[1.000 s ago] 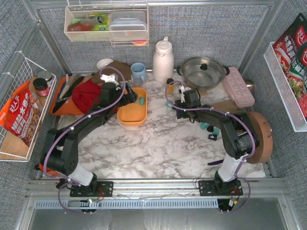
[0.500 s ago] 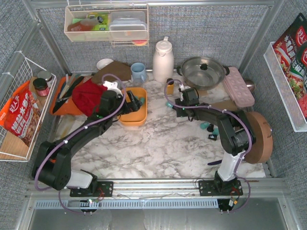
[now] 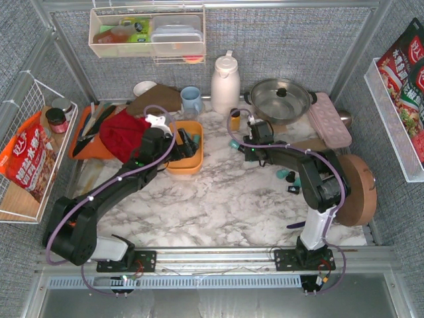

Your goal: Mix the coffee capsules in the storage basket

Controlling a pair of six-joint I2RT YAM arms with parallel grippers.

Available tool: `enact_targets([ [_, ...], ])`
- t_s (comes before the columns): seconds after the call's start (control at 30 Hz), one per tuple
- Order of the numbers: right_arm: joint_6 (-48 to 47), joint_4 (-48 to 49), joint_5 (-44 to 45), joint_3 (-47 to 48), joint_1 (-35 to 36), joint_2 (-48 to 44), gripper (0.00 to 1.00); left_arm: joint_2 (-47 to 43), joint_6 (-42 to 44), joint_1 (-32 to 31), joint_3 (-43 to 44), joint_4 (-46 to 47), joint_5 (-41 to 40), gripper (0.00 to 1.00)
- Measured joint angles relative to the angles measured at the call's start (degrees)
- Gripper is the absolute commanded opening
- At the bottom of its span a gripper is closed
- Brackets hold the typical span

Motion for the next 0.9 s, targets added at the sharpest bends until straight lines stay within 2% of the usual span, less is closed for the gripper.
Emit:
enact_targets([
  [0.17,0.13,-0.48,0.13,-0.46,0.0,-0.81,0.29,-0.22,0.13,-0.24,0.0,-0.02,-0.07,0.99],
  [0.47,-0.74,-1.44,-0.28,-3.63,0.0,-7.58,0.27,-1.18,0.2,-0.28,0.0,-0.07,-0.5,0.99],
  [0.6,-1.05,-1.33,-2.69,-6.08,0.0,-13.81,0.27,-1.46,0.22,-0.28,0.0,-0.07,-0.59,0.99],
  [0.73,-2.4,0.9,-8.11,-12.83,0.22,-22.53,0.26,-1.49,0.42,-0.37,0.24,-0.17,-0.04,0.99],
  [0.9,-6.32,10.62,-16.15,-23.06,3.5,-33.86,0.26,-1.49,0.57,-1.2,1.62,-0.48,1.53,0.96],
])
